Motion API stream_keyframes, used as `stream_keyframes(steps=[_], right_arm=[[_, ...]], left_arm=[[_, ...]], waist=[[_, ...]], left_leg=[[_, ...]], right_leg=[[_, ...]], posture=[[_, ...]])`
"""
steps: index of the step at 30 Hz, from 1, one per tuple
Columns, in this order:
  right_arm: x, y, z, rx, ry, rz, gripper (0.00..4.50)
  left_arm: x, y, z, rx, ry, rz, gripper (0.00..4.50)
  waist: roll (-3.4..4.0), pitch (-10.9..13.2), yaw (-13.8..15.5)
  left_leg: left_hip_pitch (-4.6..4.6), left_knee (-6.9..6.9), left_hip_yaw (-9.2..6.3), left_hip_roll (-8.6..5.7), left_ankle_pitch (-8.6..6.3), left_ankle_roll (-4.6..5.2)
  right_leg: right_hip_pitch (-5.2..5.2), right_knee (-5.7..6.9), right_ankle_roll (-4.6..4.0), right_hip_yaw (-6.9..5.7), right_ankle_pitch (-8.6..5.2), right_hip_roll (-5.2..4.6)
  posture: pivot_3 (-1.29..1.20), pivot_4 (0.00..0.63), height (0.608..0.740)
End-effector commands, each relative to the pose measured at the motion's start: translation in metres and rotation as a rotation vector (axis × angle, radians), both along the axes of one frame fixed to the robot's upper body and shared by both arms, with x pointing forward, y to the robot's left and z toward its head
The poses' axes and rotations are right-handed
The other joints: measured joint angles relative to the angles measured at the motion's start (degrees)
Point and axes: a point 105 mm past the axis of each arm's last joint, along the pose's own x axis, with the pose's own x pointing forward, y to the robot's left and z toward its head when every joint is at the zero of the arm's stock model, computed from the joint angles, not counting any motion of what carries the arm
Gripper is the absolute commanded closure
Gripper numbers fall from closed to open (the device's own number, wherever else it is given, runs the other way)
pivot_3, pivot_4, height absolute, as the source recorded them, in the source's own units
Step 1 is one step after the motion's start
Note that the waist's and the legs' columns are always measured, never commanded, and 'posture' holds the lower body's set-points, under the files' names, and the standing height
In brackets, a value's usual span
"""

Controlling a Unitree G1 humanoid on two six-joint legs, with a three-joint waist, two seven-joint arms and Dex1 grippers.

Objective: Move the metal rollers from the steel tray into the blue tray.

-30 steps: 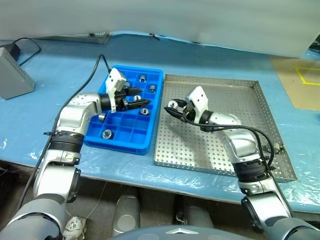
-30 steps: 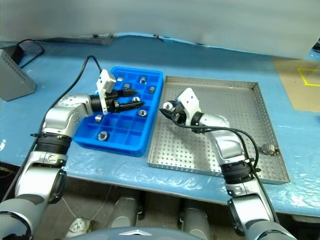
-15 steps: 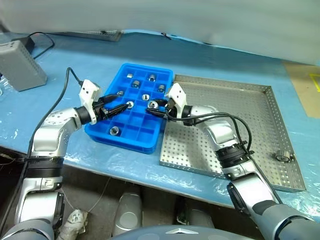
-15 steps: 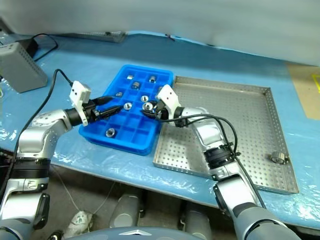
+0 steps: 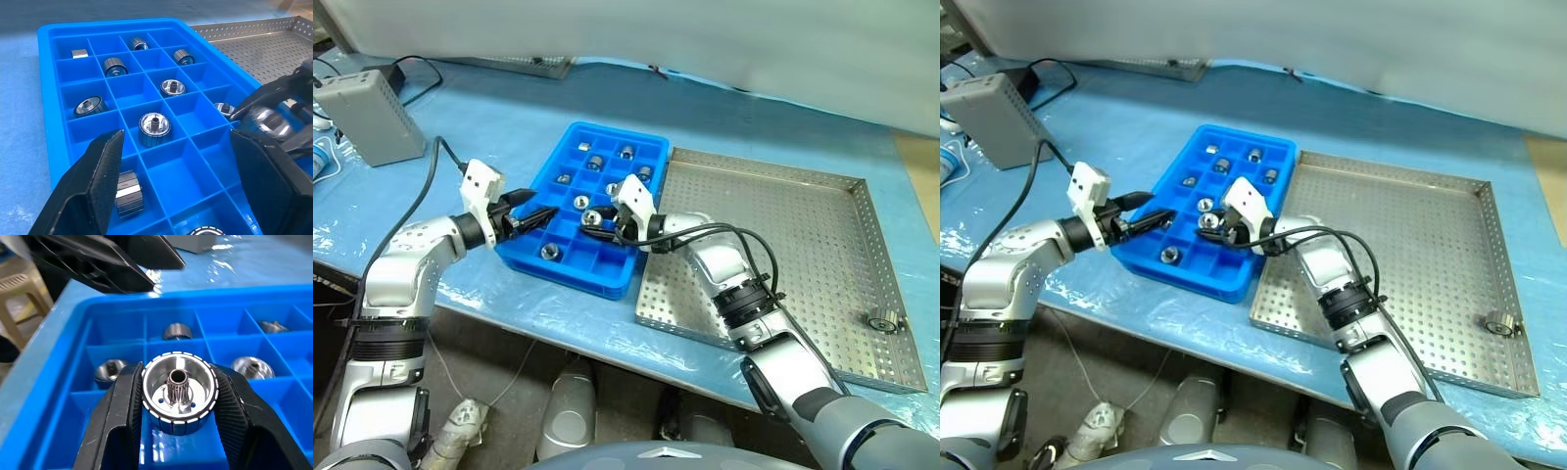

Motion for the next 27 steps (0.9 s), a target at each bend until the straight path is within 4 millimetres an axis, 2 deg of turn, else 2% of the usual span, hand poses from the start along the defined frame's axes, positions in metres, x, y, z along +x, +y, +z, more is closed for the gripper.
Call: stream_keyframes(steps=[1,4,5,9,15,18,19,23,27], right_arm=[[0.001,0.003,0.019,0.026,-0.077,0.019,2.85],[-0.004,0.003,0.012,0.002,-0.099,0.042,2.85],[-0.007,0.003,0.011,0.010,-0.093,0.057,2.12],[-0.002,0.001,0.012,0.031,-0.055,0.009,0.83],[0.008,-0.017,0.019,0.017,-0.102,-0.074,0.83],[0.013,-0.042,0.026,0.023,-0.120,-0.155,0.83],[0.014,-0.057,0.030,0.028,-0.130,-0.205,0.83],[0.012,-0.098,0.038,0.019,-0.150,-0.330,0.83],[0.005,-0.158,0.040,-0.042,-0.182,-0.540,0.83]], left_arm=[[-0.001,-0.010,0.015,-0.010,-0.050,-0.038,0.88],[0.001,-0.011,0.015,-0.010,-0.048,-0.041,0.88],[0.001,-0.011,0.015,-0.010,-0.048,-0.041,0.88],[0.003,-0.012,0.015,-0.009,-0.046,-0.050,0.88],[0.005,-0.023,0.013,-0.022,-0.036,-0.100,0.88],[0.007,-0.037,0.012,-0.033,-0.031,-0.152,0.88],[0.010,-0.045,0.011,-0.040,-0.027,-0.181,0.88],[0.015,-0.067,0.009,-0.052,-0.021,-0.260,0.88],[0.022,-0.104,0.010,-0.074,-0.025,-0.386,0.88]], waist=[[0.00,0.00,-0.02],[0.00,0.00,-0.06],[0.00,0.00,-0.09],[0.00,0.00,-0.20],[0.00,0.00,-0.13],[-0.01,0.00,-0.10],[-0.01,-0.01,-0.17],[-0.03,-0.02,-0.79],[-0.03,-0.02,-1.91]], left_leg=[[0.00,-0.01,0.00,0.00,0.00,0.00],[0.00,-0.04,0.00,0.00,0.01,-0.02],[-0.01,-0.05,0.00,0.00,0.02,-0.04],[0.01,-0.07,0.00,0.01,0.04,-0.05],[0.01,-0.06,0.00,0.00,0.05,-0.07],[-0.03,-0.04,0.01,-0.04,0.07,-0.09],[-0.02,-0.02,0.01,-0.05,0.07,-0.09],[-0.01,0.06,0.04,-0.06,0.15,-0.21],[-0.03,0.08,0.06,-0.07,0.19,-0.26]], right_leg=[[0.00,0.00,0.00,0.00,0.00,0.00],[-0.03,0.00,0.00,0.00,0.00,0.01],[-0.04,0.00,0.00,0.00,0.00,0.02],[-0.04,0.00,0.00,0.01,0.00,0.03],[-0.04,0.02,0.00,0.02,0.00,0.03],[-0.02,0.04,0.02,0.03,0.01,0.01],[-0.02,0.04,0.03,0.05,0.02,0.00],[0.03,0.04,0.11,0.13,0.05,0.01],[0.03,0.04,0.13,0.14,0.05,0.02]], posture=[[0.50,0.150,0.740],[0.49,0.150,0.740],[0.49,0.150,0.740],[0.47,0.150,0.740],[0.42,0.150,0.740],[0.37,0.150,0.740],[0.32,0.150,0.740],[0.23,0.150,0.740],[0.11,0.150,0.740]])
